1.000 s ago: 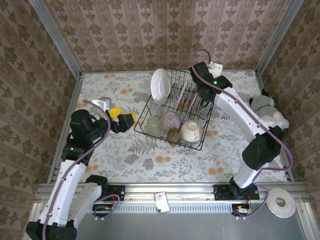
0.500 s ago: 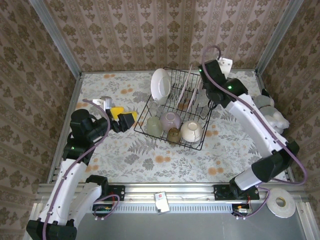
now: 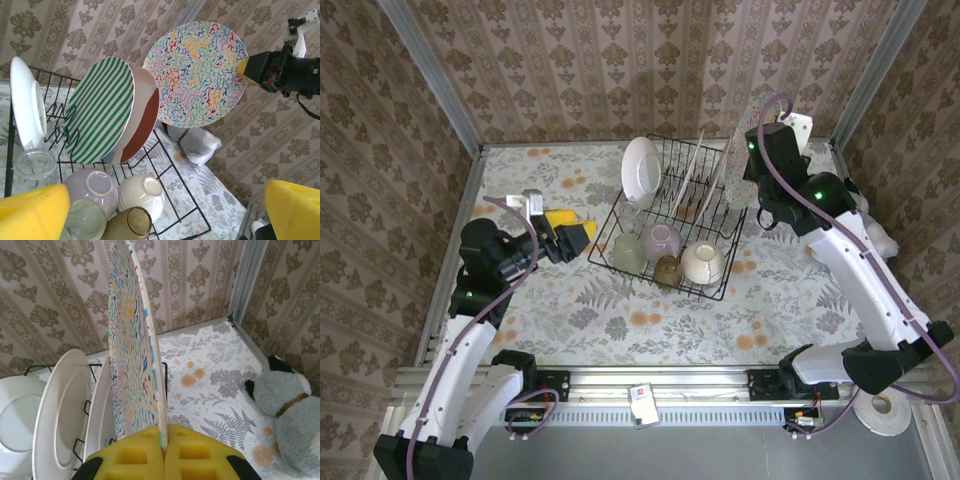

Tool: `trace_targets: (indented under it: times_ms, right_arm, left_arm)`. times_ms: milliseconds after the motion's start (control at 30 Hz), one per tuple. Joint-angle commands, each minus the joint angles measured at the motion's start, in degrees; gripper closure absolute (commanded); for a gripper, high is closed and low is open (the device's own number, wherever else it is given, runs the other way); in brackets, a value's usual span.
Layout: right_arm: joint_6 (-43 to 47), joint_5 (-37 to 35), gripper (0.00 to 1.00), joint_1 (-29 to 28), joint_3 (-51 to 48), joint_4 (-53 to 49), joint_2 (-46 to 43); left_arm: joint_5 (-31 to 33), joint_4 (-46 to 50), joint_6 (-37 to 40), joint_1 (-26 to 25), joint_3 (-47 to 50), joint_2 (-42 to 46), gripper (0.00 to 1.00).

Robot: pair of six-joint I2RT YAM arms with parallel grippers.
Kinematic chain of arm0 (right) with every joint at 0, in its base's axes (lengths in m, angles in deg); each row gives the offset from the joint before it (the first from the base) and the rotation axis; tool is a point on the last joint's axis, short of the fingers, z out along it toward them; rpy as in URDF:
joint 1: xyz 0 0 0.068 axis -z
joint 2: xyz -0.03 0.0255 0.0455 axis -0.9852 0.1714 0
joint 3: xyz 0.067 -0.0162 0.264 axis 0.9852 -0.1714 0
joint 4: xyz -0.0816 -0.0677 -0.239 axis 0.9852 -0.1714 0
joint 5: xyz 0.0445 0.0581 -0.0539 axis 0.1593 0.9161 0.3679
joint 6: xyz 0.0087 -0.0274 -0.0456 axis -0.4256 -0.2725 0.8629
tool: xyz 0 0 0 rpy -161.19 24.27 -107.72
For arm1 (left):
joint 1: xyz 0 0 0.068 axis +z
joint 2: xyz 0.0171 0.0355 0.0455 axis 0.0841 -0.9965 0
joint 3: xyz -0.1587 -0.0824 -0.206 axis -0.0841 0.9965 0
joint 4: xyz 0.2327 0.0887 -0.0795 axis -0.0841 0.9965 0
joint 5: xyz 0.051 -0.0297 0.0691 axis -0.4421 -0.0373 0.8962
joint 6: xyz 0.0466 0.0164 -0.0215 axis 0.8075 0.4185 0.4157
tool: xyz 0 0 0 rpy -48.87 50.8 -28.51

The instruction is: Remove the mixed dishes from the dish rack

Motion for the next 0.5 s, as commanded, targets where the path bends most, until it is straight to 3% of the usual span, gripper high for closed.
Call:
trace_targets:
  times_ms: [0,367,467]
  right_arm:
    - [2.1,-1.8,1.00,-0.3,1.5,2.5,-3.5]
    - [6.5,-6.1,1.00,-0.3,3.8,2.8,-7.7]
    - [6.7,-3.0,1.00,-0.2,4.1,5.0,-8.9]
  left_arm:
    - [-2.4,-3.9,-3.1,-0.3,0.2,-0.9,0.00]
    - [-2.0,-3.1,-4.0,-0.6,-2.4,-4.6,0.00]
    - [-1.5,-2.0,-4.2,-0.5,-3.6,-5.8,0.00]
